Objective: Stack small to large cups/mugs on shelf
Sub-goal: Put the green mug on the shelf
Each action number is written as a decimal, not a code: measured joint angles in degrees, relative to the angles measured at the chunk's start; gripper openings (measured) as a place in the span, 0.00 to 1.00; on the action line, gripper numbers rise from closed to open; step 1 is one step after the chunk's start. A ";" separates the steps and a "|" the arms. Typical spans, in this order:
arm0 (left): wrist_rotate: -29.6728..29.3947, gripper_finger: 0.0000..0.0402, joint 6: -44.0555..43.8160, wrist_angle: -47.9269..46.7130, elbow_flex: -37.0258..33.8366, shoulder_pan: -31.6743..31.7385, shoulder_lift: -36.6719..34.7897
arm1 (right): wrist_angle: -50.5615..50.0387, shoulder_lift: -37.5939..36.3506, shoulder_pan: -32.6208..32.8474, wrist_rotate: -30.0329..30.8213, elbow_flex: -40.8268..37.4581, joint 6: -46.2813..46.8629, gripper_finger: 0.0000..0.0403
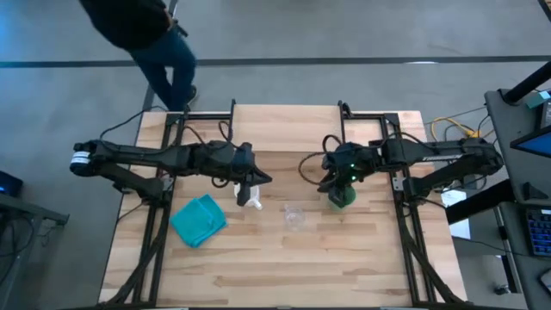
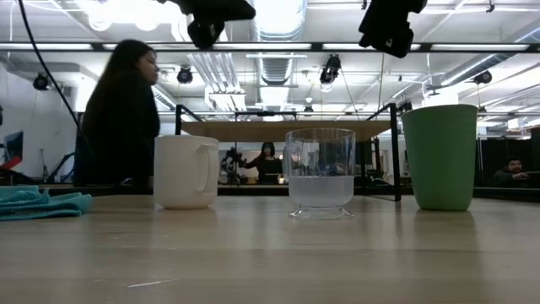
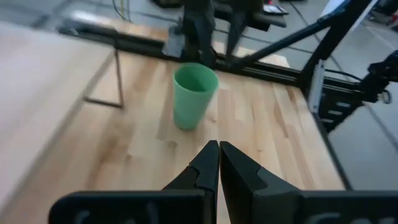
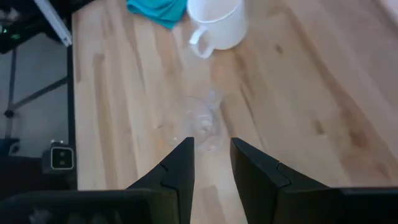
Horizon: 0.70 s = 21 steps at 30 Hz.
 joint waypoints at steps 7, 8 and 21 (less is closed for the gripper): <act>-3.83 0.00 1.52 -0.01 1.31 0.00 -5.66 | 1.53 7.65 2.52 -0.05 -0.02 4.53 0.23; -4.51 0.00 1.54 0.08 1.37 0.00 -6.50 | 2.49 8.72 2.58 -0.06 -0.02 5.22 0.23; -8.87 0.00 3.16 0.17 1.44 0.00 -16.74 | 9.50 19.51 2.67 -5.79 -0.02 10.04 0.22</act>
